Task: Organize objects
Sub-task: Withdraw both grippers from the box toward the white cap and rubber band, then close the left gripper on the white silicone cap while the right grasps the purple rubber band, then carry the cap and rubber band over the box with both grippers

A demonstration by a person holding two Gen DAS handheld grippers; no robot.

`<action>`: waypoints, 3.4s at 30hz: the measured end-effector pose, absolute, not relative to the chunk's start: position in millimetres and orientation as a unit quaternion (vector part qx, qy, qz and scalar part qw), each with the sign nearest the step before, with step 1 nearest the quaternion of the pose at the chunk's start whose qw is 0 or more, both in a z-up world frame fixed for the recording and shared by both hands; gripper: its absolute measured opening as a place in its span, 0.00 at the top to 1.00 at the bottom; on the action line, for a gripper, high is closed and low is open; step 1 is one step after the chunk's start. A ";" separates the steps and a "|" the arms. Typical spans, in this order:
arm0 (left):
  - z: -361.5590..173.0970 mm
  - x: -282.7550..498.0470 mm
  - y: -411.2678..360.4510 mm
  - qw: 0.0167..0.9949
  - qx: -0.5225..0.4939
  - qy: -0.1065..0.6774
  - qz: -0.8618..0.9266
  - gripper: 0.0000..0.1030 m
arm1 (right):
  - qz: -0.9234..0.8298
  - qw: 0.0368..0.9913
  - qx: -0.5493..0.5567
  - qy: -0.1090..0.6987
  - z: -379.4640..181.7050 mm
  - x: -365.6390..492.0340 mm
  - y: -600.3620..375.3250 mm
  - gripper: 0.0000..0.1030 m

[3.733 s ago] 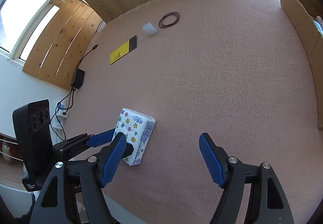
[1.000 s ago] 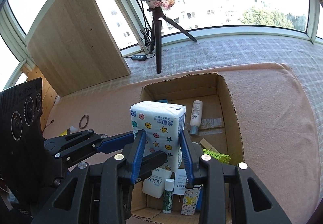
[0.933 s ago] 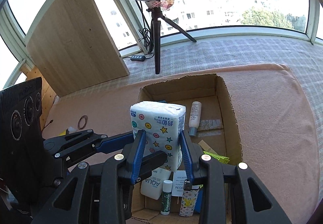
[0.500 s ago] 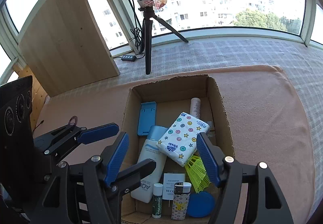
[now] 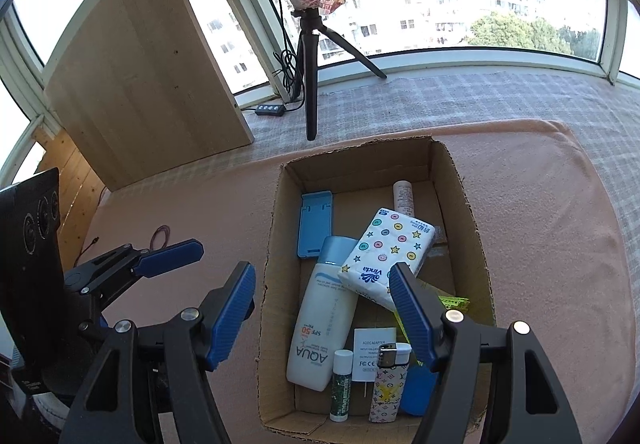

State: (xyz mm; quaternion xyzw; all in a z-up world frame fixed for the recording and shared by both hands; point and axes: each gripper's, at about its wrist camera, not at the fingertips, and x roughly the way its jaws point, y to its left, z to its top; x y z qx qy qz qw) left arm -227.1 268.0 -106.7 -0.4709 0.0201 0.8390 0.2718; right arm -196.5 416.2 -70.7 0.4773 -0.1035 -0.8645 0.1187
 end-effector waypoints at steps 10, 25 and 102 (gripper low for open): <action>-119.4 -220.0 159.0 0.194 -0.487 -0.006 0.851 0.25 | -0.858 0.146 0.480 -0.109 -71.9 -181.1 378.2 0.36; -137.4 -205.9 18.5 0.112 -0.501 -0.040 0.857 0.26 | -0.847 0.198 0.489 -0.066 -80.2 -186.9 273.1 0.36; -132.9 -170.2 36.1 0.125 -0.472 -0.070 0.870 0.92 | -0.842 0.219 0.490 -0.047 -99.1 -176.6 226.7 0.98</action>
